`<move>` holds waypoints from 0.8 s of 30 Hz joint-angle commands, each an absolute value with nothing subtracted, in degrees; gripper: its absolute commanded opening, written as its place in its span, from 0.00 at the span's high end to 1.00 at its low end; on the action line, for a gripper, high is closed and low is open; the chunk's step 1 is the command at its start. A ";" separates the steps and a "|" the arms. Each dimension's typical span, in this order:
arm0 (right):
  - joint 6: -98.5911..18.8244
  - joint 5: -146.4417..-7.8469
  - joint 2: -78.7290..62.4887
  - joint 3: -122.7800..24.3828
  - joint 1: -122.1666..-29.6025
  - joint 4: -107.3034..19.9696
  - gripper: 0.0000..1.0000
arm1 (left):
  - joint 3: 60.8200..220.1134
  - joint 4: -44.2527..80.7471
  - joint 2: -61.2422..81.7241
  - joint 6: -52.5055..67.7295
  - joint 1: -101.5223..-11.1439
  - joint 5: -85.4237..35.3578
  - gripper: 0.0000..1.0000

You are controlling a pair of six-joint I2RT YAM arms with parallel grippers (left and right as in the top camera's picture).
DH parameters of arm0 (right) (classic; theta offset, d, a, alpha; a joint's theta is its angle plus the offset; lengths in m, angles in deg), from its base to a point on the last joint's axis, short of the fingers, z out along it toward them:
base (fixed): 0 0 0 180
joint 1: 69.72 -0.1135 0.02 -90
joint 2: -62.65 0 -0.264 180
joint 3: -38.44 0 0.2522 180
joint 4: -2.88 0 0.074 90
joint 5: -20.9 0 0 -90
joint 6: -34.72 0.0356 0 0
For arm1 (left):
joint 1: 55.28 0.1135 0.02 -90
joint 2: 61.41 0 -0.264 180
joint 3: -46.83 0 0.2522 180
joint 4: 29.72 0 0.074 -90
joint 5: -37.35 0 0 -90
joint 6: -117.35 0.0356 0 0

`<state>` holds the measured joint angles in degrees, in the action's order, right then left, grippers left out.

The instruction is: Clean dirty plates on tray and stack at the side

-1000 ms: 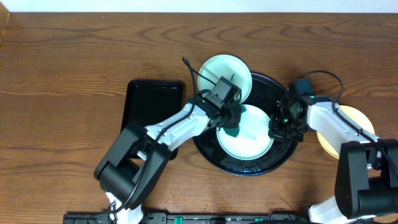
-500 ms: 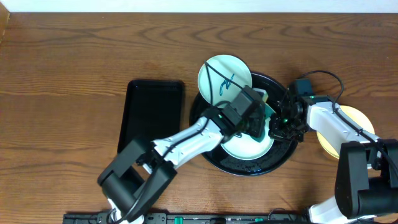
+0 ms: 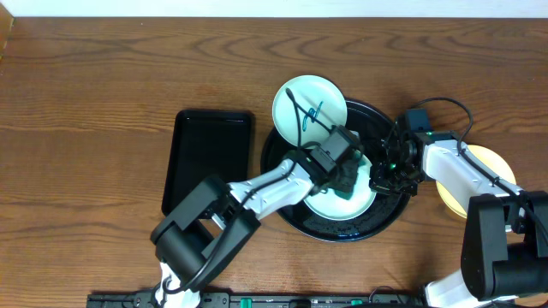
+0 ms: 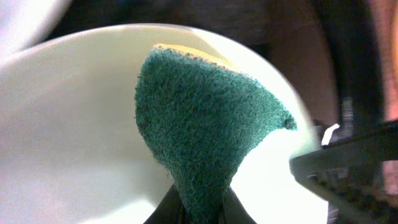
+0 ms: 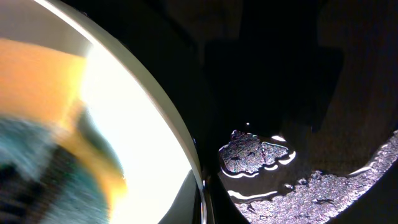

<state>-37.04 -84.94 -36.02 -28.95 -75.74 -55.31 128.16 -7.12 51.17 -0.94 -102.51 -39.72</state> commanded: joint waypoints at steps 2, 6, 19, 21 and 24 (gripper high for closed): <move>-37.13 -82.86 -36.52 -28.75 -75.83 -55.44 0.99 | 127.37 -1.78 50.21 1.18 -97.70 -44.33 0.92; -37.13 -82.88 -36.52 -28.75 -75.83 -55.42 0.99 | 127.37 0.86 45.51 3.82 -95.93 -43.33 0.92; -37.11 -83.12 -36.52 -28.75 -75.83 -52.79 0.89 | 127.37 12.49 30.29 5.94 -93.44 -43.33 0.91; -37.11 -83.10 -36.52 -28.75 -76.03 -52.14 0.91 | 127.37 14.39 30.03 5.94 -91.86 -43.33 0.91; -37.13 -83.10 -36.55 -28.75 -76.90 -51.28 0.98 | 127.35 17.27 30.10 5.94 -89.09 -43.33 0.91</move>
